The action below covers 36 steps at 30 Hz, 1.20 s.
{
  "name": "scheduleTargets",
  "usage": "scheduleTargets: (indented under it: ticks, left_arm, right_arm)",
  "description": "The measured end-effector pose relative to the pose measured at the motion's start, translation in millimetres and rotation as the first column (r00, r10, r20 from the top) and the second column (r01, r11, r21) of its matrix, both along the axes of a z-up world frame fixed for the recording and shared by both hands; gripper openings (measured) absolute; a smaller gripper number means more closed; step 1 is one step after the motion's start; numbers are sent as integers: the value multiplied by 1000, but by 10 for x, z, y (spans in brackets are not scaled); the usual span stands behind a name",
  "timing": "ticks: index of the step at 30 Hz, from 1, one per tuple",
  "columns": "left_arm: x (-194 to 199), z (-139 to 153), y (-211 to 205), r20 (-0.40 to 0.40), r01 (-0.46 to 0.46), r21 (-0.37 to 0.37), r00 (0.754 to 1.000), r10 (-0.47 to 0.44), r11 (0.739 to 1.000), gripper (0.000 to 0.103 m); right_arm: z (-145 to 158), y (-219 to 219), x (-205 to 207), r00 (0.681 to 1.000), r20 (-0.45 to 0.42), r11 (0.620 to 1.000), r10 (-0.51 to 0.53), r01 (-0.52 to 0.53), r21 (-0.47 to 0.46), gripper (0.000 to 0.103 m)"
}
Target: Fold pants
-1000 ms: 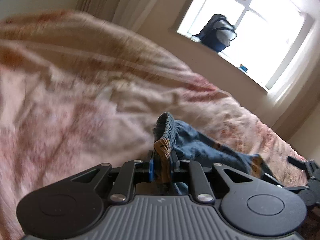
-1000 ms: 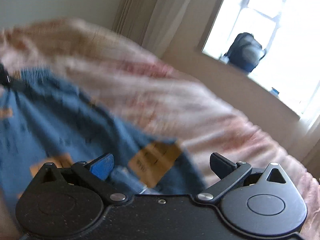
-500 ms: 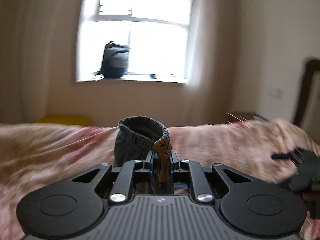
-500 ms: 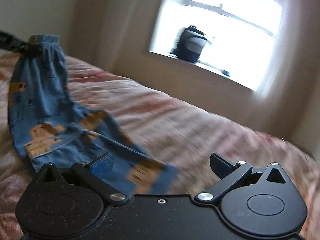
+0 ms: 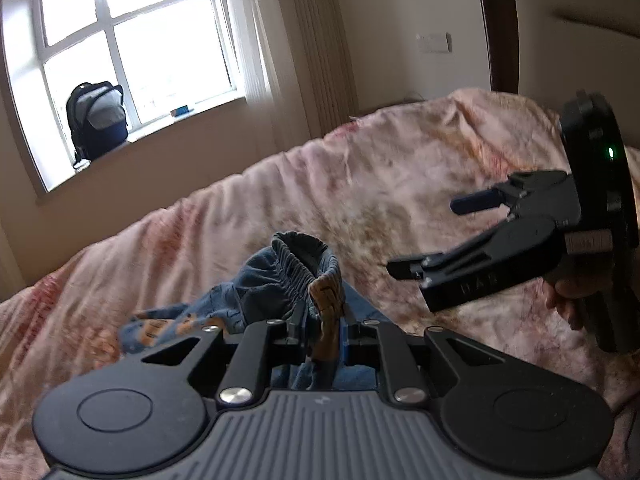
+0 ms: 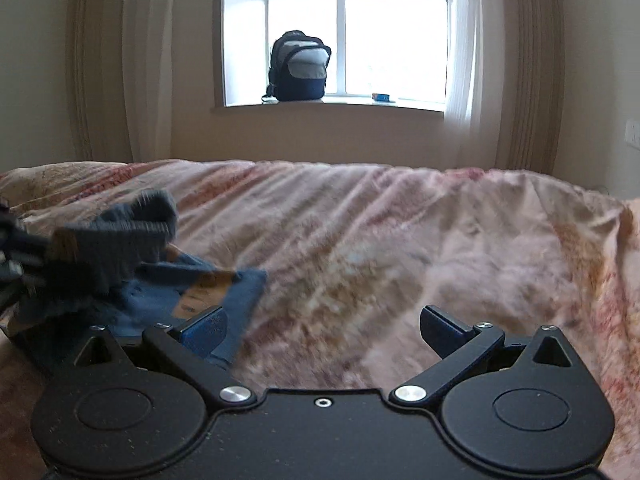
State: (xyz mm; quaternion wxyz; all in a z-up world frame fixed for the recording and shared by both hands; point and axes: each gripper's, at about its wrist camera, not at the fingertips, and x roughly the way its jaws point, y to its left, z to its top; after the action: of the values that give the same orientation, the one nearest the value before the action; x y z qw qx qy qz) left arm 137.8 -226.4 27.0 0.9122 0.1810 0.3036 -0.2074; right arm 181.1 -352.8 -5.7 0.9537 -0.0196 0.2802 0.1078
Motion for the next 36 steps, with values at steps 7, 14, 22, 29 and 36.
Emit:
scheduleTargets:
  ticks: [7,14,22,29,36]
  left_arm:
    - [35,-185,-169,-18,42,33,999,-42,999,16]
    - [-72,-453,-282,-25,118,143,993,-116,983,70]
    - [-200,-213,446,21,-110,-26,994,111,994,96]
    - [58,-247,1308,-182,-518,-217,854,487,827,102]
    - [-10,-531,1796,-332,-551,-237,820,466,800,103]
  right_arm:
    - [-139,-190,93,999,-13,999,-33,33,13,102]
    - [-304,-263,173,998,-55,999,-25,27,30,102]
    - [-272,-167,115,1000,-7,1000,12,-12,29,102]
    - [-69,180,13,997,7,992,82,-82,98,102]
    - [-238,508,-69,970,-160,980,186,-195,-42,102]
